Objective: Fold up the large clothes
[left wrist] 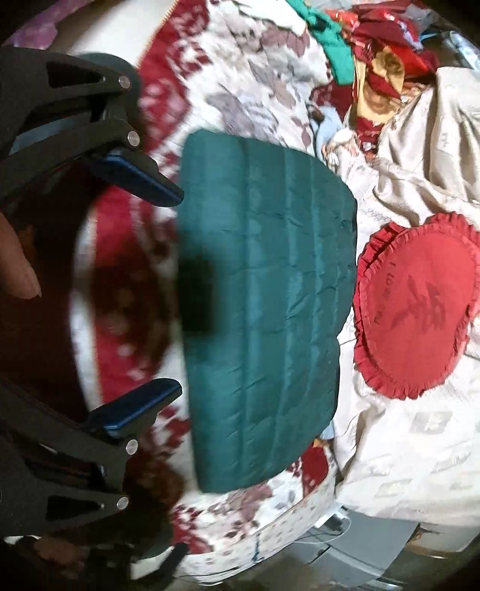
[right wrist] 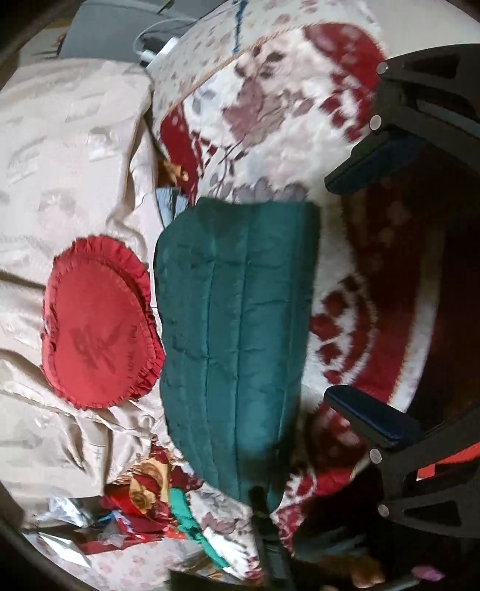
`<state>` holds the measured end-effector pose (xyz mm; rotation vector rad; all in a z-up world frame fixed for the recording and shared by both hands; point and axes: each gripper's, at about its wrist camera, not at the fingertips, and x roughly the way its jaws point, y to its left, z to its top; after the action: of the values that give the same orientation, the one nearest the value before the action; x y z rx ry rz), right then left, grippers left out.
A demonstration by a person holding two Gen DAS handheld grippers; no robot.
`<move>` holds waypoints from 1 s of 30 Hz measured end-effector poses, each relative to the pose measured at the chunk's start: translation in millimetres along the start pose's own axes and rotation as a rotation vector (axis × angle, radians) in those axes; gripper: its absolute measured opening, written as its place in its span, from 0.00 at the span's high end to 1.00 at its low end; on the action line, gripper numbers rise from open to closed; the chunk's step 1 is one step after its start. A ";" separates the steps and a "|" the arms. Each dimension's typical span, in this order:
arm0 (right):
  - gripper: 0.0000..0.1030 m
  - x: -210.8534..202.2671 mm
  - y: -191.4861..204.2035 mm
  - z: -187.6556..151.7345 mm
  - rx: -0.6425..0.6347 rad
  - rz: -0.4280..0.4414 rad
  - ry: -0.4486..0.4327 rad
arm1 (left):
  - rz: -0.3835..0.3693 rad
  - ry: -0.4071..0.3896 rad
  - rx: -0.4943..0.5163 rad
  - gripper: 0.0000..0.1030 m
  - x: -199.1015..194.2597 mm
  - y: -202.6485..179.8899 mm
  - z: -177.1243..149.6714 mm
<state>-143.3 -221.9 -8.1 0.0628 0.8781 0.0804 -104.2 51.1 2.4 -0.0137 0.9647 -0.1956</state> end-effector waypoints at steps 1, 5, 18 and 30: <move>0.01 -12.9 -0.5 -1.7 0.010 0.011 -0.013 | -0.005 0.000 -0.001 0.09 -9.2 -2.8 -6.0; 0.01 -56.0 7.0 -8.8 0.001 0.015 -0.062 | 0.009 -0.025 0.033 0.09 -38.2 -15.2 -23.1; 0.01 -102.4 22.4 -22.2 -0.025 -0.007 -0.113 | 0.004 -0.053 0.038 0.09 -55.9 -21.9 -32.0; 0.01 -98.2 23.9 -22.4 -0.023 -0.003 -0.106 | 0.006 -0.054 0.035 0.09 -57.6 -21.3 -30.6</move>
<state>-224.1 -207.0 55.0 0.0435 0.7713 0.0835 -164.5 42.3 34.0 0.0158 0.9070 -0.2050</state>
